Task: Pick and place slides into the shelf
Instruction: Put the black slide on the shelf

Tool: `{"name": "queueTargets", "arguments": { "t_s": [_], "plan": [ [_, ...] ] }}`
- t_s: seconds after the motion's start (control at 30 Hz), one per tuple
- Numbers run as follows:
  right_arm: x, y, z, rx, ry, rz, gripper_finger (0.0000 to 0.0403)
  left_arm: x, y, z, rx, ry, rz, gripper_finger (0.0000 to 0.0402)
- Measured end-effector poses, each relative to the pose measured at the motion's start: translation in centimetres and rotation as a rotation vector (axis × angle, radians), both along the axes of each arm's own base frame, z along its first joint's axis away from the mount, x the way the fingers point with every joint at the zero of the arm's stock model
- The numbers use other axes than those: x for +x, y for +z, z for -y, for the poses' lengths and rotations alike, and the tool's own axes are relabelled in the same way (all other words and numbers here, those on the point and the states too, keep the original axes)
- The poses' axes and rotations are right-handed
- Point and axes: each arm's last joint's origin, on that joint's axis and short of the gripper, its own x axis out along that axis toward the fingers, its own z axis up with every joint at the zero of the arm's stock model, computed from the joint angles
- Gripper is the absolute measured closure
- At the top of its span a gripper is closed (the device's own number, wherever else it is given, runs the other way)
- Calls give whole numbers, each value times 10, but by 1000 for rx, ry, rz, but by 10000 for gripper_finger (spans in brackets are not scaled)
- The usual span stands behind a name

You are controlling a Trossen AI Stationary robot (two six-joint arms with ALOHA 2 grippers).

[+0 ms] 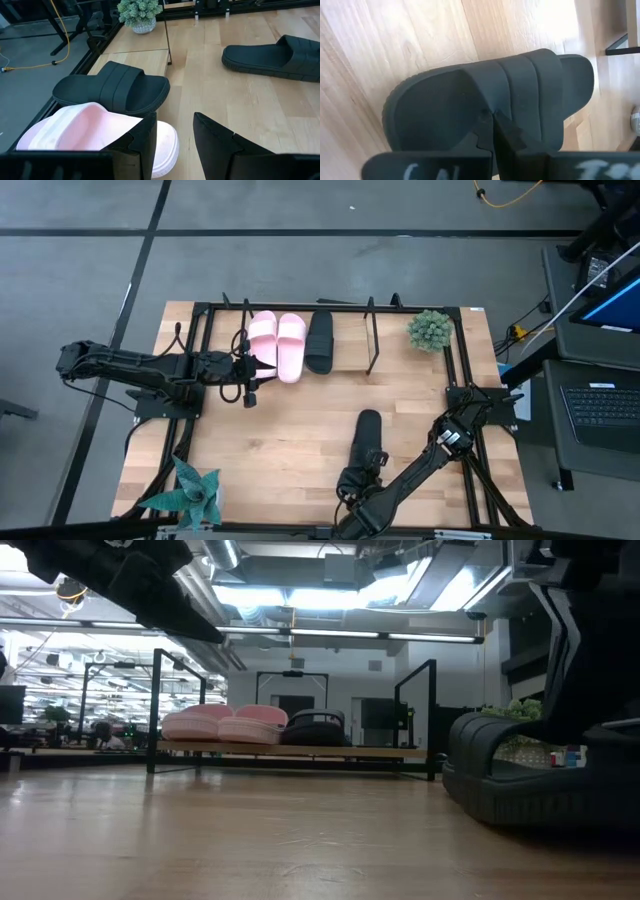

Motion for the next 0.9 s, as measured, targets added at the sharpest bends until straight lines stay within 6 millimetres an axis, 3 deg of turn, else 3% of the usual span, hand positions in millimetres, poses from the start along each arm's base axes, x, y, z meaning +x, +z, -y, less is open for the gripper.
{"name": "queueTargets", "arguments": {
  "t_s": [0.2,0.57,0.9],
  "plan": [
    [0,0,0,0,0,1,396,0,0,0,2,-1,-1,281],
    [0,0,0,33,-17,-23,336,0,0,0,2,-1,-1,281],
    [0,-1,-1,53,-24,-27,306,0,0,0,3,-2,-2,281]
  ]
}}
